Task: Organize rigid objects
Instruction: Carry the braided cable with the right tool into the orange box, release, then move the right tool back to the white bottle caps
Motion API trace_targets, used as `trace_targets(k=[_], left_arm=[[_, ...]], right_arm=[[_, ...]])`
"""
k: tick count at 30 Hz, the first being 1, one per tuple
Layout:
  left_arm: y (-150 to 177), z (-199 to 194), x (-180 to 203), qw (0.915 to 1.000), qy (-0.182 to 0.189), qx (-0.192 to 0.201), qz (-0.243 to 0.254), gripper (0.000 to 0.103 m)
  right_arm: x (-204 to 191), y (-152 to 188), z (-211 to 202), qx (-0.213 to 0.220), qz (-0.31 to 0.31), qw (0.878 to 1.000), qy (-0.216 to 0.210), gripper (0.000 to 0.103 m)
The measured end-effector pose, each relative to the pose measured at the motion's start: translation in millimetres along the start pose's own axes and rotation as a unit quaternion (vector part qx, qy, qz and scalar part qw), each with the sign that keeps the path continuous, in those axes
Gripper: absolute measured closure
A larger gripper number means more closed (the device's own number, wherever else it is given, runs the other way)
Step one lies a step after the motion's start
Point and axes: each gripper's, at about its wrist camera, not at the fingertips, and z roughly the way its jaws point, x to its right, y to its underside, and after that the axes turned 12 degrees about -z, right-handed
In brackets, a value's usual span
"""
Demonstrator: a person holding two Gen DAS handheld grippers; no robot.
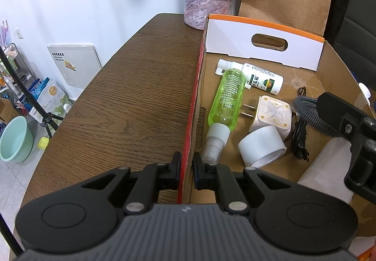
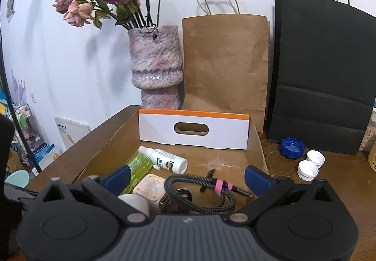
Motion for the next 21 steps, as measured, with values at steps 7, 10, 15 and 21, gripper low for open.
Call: trace_targets(k=[7, 10, 15, 21], left_arm=[[0.0, 0.1, 0.0, 1.0, 0.0, 0.0, 0.0, 0.092], [0.1, 0.1, 0.1, 1.0, 0.0, 0.0, 0.0, 0.092], [-0.1, 0.1, 0.1, 1.0, 0.0, 0.0, 0.0, 0.092], [-0.1, 0.1, 0.1, 1.0, 0.0, 0.0, 0.0, 0.092]], right_arm=[[0.1, 0.4, -0.1, -0.001, 0.001, 1.0, 0.0, 0.0], [0.1, 0.5, 0.0, -0.002, 0.001, 1.0, 0.0, 0.0], [-0.1, 0.4, 0.0, -0.002, 0.001, 1.0, 0.001, 0.0], [1.8, 0.4, -1.6, 0.001, 0.002, 1.0, 0.001, 0.0]])
